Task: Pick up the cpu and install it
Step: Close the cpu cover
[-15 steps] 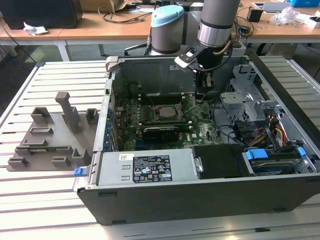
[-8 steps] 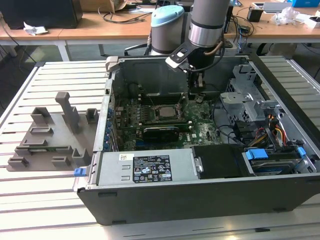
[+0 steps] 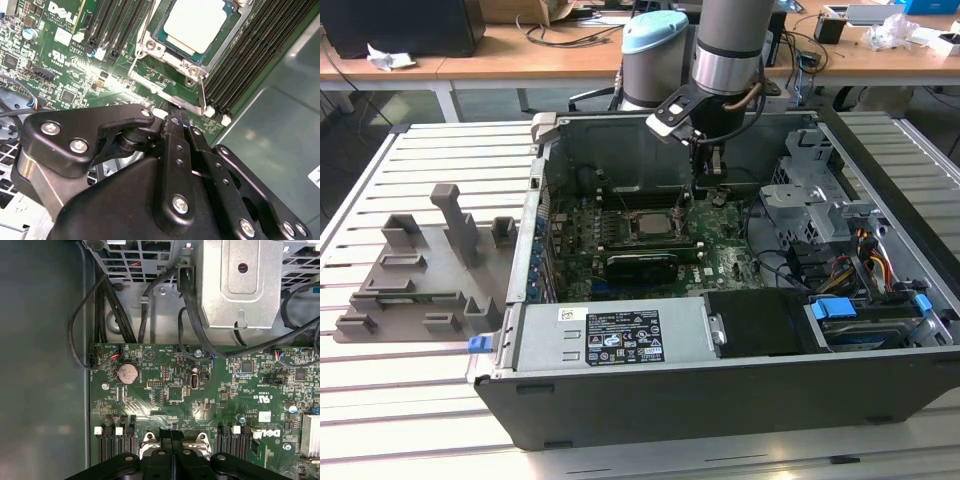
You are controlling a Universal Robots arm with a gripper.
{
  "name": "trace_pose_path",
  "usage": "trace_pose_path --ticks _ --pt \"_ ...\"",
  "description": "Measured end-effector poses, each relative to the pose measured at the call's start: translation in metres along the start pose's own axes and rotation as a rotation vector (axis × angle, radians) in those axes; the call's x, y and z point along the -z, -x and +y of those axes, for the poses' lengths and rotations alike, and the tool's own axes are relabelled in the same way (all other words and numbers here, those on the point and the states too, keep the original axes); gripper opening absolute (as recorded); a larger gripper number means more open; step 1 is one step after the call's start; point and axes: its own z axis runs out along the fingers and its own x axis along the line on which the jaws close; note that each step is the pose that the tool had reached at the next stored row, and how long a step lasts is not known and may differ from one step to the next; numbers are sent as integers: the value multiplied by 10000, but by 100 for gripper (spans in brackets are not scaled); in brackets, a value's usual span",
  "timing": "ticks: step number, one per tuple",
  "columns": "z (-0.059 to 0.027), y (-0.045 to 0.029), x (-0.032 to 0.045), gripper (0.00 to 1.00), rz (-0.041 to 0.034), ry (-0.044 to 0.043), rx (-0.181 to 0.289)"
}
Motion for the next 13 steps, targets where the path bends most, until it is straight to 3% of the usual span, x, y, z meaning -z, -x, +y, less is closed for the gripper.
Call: trace_pose_path --ticks 13 --pt "-49 -1 -3 11 1 0 0"
